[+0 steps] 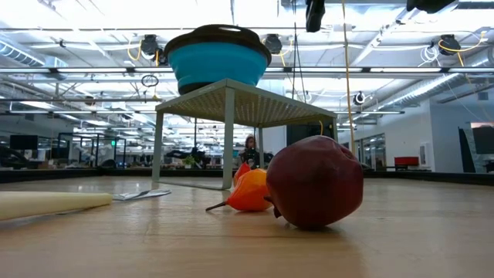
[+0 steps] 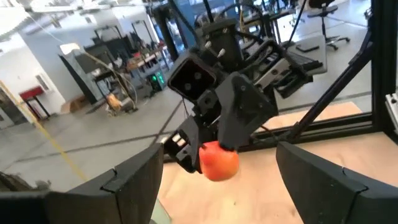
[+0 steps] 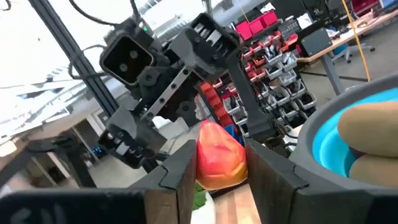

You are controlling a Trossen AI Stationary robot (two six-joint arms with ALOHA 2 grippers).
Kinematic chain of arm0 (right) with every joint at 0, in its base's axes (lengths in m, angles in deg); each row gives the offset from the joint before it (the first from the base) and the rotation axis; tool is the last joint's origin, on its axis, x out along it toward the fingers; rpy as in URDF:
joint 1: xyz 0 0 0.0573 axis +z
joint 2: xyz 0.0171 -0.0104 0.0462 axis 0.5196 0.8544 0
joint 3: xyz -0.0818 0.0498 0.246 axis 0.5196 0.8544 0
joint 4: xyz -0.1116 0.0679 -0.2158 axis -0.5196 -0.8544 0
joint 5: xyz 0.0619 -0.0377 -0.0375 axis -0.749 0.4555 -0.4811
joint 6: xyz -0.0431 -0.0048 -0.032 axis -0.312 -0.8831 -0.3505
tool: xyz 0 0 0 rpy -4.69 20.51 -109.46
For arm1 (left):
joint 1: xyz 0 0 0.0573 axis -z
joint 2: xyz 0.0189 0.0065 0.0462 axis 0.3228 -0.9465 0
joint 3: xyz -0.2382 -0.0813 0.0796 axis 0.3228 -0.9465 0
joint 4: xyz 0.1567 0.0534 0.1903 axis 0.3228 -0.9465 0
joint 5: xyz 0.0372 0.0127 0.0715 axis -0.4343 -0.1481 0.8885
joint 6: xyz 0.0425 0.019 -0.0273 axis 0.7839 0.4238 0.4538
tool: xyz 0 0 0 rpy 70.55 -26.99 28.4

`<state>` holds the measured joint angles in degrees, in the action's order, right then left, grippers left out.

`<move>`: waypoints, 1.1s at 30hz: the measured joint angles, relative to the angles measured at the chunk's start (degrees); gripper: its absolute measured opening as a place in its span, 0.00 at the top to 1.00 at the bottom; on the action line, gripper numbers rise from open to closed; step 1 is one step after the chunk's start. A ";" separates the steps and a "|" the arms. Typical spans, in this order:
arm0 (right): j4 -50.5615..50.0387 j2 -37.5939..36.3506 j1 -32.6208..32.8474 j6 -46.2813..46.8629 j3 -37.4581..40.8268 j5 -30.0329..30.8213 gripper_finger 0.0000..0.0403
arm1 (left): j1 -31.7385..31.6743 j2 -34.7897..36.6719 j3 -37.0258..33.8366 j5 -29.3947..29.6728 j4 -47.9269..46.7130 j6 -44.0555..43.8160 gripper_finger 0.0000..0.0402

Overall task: Pick & Place Fruit
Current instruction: Put the peach into the blue strainer bowl

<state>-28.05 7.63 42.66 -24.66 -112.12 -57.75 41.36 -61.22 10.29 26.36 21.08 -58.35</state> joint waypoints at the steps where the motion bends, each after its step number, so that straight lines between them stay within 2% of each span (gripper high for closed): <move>1: -0.02 0.00 0.02 -1.07 0.00 -0.06 0.71 | -0.46 -0.86 0.93 -0.63 -1.02 -0.82 0.22; 8: 0.46 0.00 0.07 -7.69 0.00 -1.49 0.71 | -3.32 -4.70 6.18 -4.66 -7.29 -7.39 0.22; 19: 3.37 0.00 0.07 -11.63 0.00 -1.49 0.71 | -5.99 -5.06 6.62 -10.94 -7.32 -14.33 0.22; 33: 3.75 0.00 0.00 -11.43 0.00 -1.39 0.71 | -8.42 -7.23 6.62 -14.34 -5.21 -14.61 0.22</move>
<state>-24.30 7.63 42.66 -36.09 -112.12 -59.14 32.94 -68.44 16.91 12.02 15.87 -72.96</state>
